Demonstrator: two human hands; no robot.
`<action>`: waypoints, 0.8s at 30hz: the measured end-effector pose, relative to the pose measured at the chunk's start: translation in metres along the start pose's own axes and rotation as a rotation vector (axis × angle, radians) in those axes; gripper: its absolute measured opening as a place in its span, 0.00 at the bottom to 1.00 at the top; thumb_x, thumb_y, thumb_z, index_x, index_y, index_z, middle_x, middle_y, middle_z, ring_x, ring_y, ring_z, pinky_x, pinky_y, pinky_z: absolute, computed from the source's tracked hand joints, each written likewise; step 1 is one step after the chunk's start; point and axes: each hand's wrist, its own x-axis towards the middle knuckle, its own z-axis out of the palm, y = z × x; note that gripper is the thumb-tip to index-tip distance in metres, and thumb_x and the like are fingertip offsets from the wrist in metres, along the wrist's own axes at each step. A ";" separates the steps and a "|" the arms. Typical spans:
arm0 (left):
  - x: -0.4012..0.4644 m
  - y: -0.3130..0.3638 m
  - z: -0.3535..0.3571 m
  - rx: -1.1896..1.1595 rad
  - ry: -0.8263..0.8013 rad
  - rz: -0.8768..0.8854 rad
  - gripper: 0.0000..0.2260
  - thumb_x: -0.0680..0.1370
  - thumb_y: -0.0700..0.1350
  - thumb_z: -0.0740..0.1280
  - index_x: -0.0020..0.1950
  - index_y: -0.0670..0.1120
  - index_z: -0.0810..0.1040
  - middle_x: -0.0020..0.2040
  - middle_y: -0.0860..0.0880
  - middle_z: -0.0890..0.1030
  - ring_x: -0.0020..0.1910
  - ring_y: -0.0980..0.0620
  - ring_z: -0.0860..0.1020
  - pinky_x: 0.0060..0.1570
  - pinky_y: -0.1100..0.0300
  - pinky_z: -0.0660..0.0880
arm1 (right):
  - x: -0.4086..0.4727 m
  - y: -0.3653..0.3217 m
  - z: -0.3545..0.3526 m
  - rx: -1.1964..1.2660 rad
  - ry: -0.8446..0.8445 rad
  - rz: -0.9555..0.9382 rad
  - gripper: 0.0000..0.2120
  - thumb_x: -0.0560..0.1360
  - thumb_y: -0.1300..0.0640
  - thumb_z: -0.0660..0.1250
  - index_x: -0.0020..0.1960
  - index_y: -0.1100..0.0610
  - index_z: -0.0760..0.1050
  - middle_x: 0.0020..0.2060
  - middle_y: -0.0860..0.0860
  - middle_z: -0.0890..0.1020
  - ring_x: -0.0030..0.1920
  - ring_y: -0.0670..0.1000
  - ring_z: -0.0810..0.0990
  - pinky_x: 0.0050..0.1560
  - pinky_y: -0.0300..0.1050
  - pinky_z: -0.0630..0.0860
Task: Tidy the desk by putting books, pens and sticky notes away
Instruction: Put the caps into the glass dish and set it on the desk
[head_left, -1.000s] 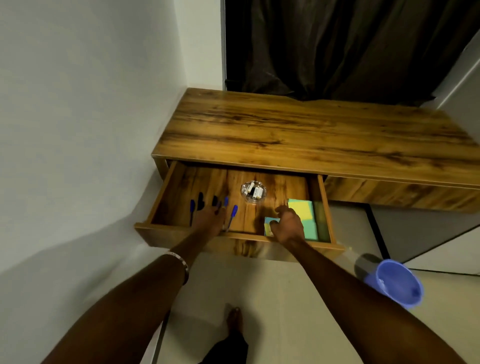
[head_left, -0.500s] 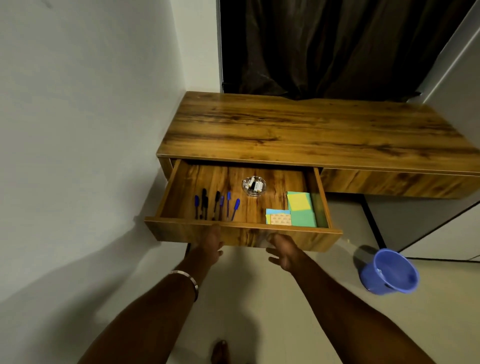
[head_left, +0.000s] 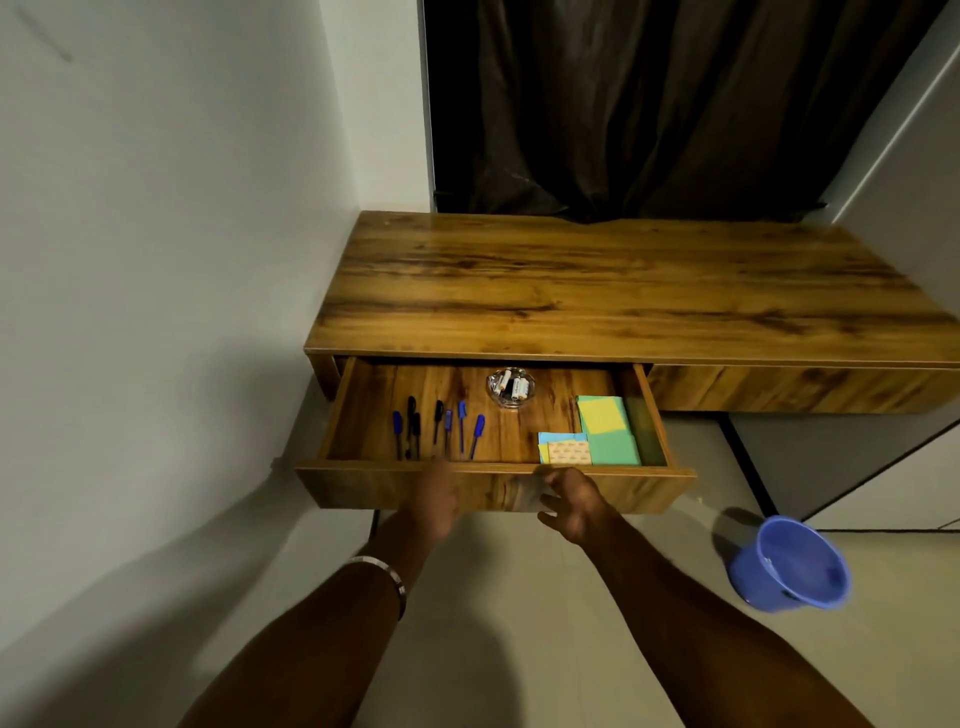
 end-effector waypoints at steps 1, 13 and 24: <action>0.004 0.005 0.001 0.005 0.003 -0.006 0.18 0.80 0.49 0.59 0.66 0.42 0.71 0.63 0.40 0.75 0.62 0.43 0.75 0.59 0.51 0.72 | 0.004 -0.003 0.002 0.011 0.005 -0.004 0.06 0.80 0.56 0.56 0.48 0.56 0.71 0.67 0.58 0.72 0.68 0.61 0.70 0.66 0.59 0.66; 0.058 0.059 0.025 -0.005 -0.006 -0.001 0.12 0.82 0.44 0.54 0.61 0.42 0.71 0.64 0.42 0.74 0.67 0.41 0.72 0.64 0.46 0.69 | 0.051 -0.061 0.020 0.051 0.074 -0.006 0.07 0.77 0.63 0.58 0.40 0.56 0.69 0.39 0.52 0.76 0.40 0.50 0.75 0.39 0.42 0.71; 0.108 0.114 0.050 -0.089 0.026 0.069 0.10 0.82 0.42 0.53 0.43 0.44 0.69 0.42 0.44 0.78 0.42 0.48 0.79 0.36 0.55 0.72 | 0.112 -0.125 0.038 -0.019 0.044 -0.006 0.07 0.72 0.63 0.57 0.36 0.56 0.70 0.33 0.53 0.75 0.34 0.49 0.73 0.34 0.42 0.68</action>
